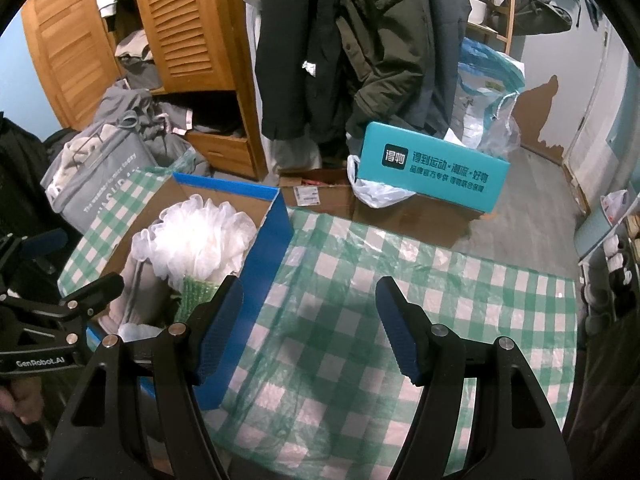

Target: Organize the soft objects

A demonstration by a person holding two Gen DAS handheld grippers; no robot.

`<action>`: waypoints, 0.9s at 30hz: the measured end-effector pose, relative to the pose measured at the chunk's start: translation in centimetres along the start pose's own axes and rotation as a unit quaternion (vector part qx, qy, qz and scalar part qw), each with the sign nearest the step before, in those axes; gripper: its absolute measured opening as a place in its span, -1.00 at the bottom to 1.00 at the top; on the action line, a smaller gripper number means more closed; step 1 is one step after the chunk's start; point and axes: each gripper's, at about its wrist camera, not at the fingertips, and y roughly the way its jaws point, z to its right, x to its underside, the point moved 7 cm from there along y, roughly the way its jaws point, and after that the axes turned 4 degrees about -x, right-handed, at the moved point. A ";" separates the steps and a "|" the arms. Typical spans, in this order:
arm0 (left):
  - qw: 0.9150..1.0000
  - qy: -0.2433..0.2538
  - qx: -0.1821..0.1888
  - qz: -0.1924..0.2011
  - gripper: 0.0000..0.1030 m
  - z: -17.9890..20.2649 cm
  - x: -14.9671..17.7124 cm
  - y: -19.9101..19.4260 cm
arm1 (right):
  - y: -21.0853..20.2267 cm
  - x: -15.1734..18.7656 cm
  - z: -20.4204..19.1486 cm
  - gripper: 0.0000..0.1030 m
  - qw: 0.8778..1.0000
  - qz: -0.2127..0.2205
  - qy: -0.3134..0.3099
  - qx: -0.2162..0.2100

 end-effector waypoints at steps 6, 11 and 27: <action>1.000 0.001 0.002 -0.003 0.98 -0.1 0.1 0.1 | 0.1 0.1 0.2 0.33 1.000 -0.002 0.002 -0.002; 1.000 0.000 0.000 -0.006 0.98 -0.1 0.2 0.3 | 0.1 0.1 0.3 0.33 1.000 -0.002 0.001 -0.002; 1.000 0.002 -0.002 -0.005 0.98 -0.3 0.4 0.4 | 0.3 0.2 0.0 0.33 1.000 -0.007 -0.004 -0.002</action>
